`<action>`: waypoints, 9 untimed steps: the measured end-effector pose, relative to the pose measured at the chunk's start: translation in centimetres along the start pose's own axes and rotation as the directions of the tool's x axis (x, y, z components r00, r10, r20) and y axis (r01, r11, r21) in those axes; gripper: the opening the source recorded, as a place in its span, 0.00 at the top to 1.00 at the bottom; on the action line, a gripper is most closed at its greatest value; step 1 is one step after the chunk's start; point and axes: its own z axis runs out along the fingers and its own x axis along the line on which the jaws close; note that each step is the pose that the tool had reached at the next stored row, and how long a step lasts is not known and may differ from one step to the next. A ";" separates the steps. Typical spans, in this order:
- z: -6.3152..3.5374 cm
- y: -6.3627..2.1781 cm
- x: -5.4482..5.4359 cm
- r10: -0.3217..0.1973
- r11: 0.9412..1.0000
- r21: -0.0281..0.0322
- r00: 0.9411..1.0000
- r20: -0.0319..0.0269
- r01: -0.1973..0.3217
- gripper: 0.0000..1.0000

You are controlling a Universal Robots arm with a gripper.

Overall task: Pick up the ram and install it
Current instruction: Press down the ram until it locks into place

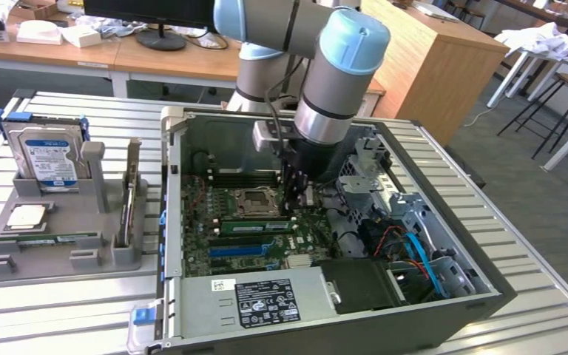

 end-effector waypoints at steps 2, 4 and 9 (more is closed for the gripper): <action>0.04 0.58 0.0 0.000 1.000 0.000 1.000 0.000 0.000 0.90; 0.07 1.15 0.0 0.000 1.000 0.000 1.000 0.000 0.000 0.90; 0.14 2.79 0.0 0.000 1.000 0.001 1.000 0.000 0.000 0.90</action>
